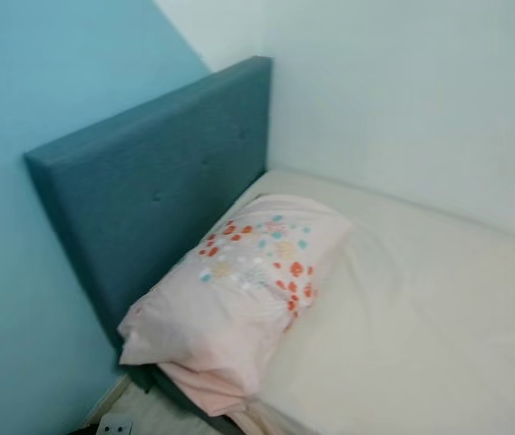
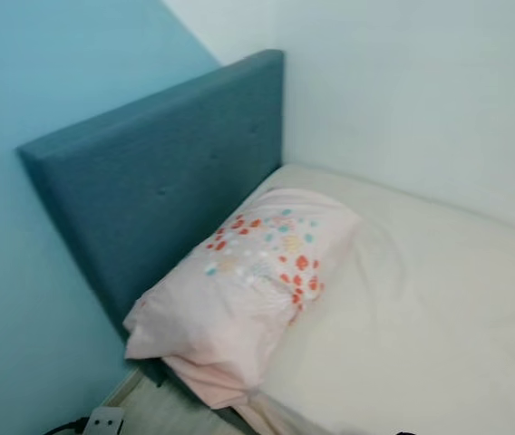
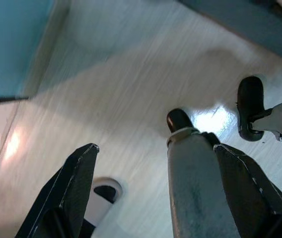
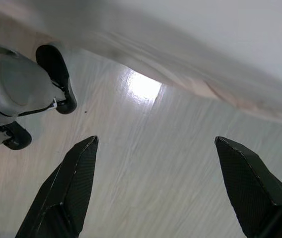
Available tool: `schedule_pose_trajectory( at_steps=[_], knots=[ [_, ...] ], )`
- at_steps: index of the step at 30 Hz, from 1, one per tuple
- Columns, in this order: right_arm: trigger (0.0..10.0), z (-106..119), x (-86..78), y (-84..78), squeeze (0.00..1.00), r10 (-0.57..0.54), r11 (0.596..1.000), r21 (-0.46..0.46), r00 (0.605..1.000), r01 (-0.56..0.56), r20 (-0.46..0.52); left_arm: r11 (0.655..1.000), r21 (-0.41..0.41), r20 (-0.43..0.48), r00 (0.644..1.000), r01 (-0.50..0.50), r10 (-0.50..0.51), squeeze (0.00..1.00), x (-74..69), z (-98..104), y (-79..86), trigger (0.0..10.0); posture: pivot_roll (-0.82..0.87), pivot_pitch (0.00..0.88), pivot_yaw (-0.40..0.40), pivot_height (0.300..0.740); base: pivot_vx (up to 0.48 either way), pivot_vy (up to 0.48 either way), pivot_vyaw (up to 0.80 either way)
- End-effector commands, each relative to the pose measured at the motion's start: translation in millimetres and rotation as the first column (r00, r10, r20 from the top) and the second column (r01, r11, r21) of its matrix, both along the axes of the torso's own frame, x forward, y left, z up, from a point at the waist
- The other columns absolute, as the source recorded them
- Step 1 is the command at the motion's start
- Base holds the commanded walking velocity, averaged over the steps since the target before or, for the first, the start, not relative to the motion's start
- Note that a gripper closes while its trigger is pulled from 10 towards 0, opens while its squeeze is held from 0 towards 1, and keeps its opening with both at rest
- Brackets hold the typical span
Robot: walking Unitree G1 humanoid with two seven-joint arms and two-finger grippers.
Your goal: Clean up the room
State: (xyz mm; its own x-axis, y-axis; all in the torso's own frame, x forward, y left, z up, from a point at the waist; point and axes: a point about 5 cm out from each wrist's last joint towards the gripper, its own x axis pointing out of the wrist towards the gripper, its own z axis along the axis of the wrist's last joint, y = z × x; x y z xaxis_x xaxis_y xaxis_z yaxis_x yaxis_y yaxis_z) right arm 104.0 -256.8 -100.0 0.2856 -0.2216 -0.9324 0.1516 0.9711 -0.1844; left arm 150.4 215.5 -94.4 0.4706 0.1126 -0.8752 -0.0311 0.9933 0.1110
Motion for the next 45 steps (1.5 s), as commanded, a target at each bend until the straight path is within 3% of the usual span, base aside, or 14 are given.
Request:
schedule_pose_trajectory(
  at_steps=[1, 13, 20, 29, 38, 45],
  knots=[
    [10.0, -0.4, -1.6, -0.1, 0.0, 0.012, 1.0, 0.0, 1.0, -0.012, -0.005, 1.0, 0.005, -0.003, 1.0, 0.001, -0.001, 0.0, 0.0, 0.3, 2.0, 10.0, -0.04, 0.0, -0.015, 0.74, 0.0, 0.0, -0.68],
    [10.0, -0.6, -1.3, 0.9, 0.0, 0.029, 1.0, 0.002, 1.0, -0.029, -0.011, 1.0, -0.014, 0.03, 0.999, 0.016, -0.016, 0.0, 10.2, 4.1, -0.4, 10.0, -0.02, 0.0, -0.031, 0.74, 0.0, 0.0, -0.68],
    [10.0, 0.9, 3.8, 0.4, 0.0, 0.05, 0.999, -0.005, 0.999, -0.05, 0.001, 1.0, -0.019, 0.014, 1.0, -0.007, 0.008, 0.0, 3.4, 1.2, -0.8, 10.0, -0.01, 0.0, -0.042, 0.74, 0.0, 0.0, -0.68],
    [10.0, 1.2, 4.1, 0.0, 0.0, 0.062, 0.998, -0.007, 0.998, -0.062, 0.004, 1.0, -0.03, -0.009, 1.0, -0.005, 0.005, 0.0, -4.8, -2.8, -5.9, 10.0, -0.02, 0.0, -0.045, 0.74, 0.0, 0.0, 0.0],
    [10.0, 2.0, 5.2, -1.8, 0.0, 0.058, 0.998, 0.001, 0.998, -0.058, 0.004, 0.999, -0.033, 0.016, 1.0, 0.012, -0.011, 0.0, 6.3, 0.3, -12.0, 10.0, -0.02, 0.0, -0.035, 0.74, 0.0, 0.0, -0.66],
    [10.0, 2.0, 4.7, -2.1, 0.0, 0.06, 0.998, 0.003, 0.998, -0.06, -0.007, 0.999, -0.027, 0.003, 1.0, 0.018, -0.018, 0.0, 4.5, 0.0, -9.1, 10.0, -0.02, 0.0, -0.033, 0.74, 0.0, 0.0, -0.73]
  ],
)
